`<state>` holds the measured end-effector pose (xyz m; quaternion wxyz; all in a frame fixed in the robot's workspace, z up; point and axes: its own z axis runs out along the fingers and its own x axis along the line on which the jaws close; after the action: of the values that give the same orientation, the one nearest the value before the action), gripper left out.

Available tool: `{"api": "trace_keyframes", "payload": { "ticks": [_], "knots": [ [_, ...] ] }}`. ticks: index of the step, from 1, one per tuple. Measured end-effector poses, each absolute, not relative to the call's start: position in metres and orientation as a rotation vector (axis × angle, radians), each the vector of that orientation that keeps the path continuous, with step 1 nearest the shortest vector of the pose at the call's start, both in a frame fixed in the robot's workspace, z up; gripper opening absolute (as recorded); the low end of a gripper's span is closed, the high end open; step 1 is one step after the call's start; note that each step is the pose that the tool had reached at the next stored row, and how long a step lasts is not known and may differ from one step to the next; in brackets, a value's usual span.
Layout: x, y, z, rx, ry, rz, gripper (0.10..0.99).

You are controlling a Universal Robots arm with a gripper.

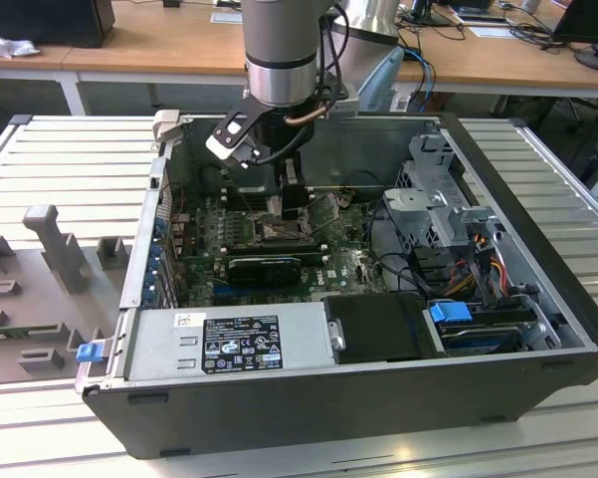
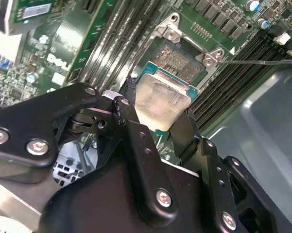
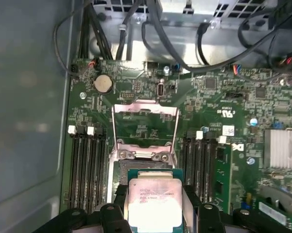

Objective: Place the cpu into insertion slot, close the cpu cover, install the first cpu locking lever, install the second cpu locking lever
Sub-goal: 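Place the cpu into insertion slot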

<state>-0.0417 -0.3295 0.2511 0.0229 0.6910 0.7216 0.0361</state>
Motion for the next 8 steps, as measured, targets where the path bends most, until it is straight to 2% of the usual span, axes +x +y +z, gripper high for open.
{"api": "trace_keyframes", "payload": {
  "ticks": [8],
  "knots": [
    [-0.044,-0.326,0.232,2.148,2.226,0.112,0.529]
  ]
}}
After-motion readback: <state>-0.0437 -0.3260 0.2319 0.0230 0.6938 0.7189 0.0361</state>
